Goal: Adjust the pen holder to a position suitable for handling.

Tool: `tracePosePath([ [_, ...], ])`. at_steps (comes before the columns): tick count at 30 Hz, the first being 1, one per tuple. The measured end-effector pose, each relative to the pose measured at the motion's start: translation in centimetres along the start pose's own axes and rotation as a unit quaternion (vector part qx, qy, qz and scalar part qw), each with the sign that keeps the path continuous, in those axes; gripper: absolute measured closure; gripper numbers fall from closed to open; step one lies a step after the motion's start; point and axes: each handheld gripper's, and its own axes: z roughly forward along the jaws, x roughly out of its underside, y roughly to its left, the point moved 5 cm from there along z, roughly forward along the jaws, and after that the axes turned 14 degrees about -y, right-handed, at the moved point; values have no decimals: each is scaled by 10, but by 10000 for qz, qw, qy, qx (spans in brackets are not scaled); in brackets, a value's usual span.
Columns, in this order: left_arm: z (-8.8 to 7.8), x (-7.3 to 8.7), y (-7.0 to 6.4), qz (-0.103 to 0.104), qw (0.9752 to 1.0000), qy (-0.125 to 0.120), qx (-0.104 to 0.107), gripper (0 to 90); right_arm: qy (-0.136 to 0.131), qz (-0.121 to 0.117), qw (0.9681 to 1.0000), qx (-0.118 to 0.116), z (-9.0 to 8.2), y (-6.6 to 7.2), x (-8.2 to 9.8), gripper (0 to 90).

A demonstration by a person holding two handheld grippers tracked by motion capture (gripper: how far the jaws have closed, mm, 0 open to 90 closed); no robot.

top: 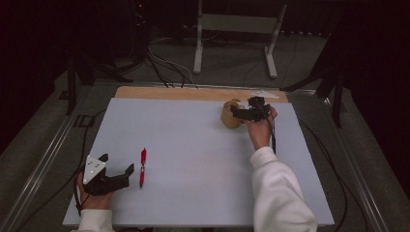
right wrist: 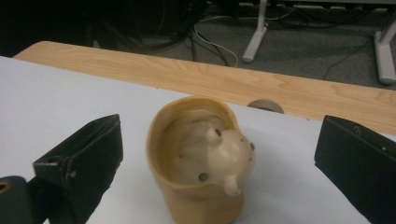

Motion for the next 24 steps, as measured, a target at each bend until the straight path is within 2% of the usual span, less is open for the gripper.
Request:
tracePosePath([
  [2,0,0,0,-5,10000,-8,-1,13,156,60,9999,42,5,-3,1,17],
  [8,-1,0,1,-20,10000,-9,-10,14,270,165,9994,152,14,-8,2,30],
  [12,-1,0,2,-29,10000,-15,2,14,407,197,9985,299,20,-11,8,150],
  [14,-1,0,2,-26,10000,-15,3,14,421,209,9984,317,21,-11,10,163],
  [15,-1,0,2,-25,10000,-14,3,13,475,261,9979,344,23,-11,14,225],
  [17,0,0,2,-22,10000,-15,3,14,508,279,9977,363,24,-10,17,273],
  [24,0,0,1,-21,10000,-15,-1,13,582,370,9973,242,26,-5,22,539],
])
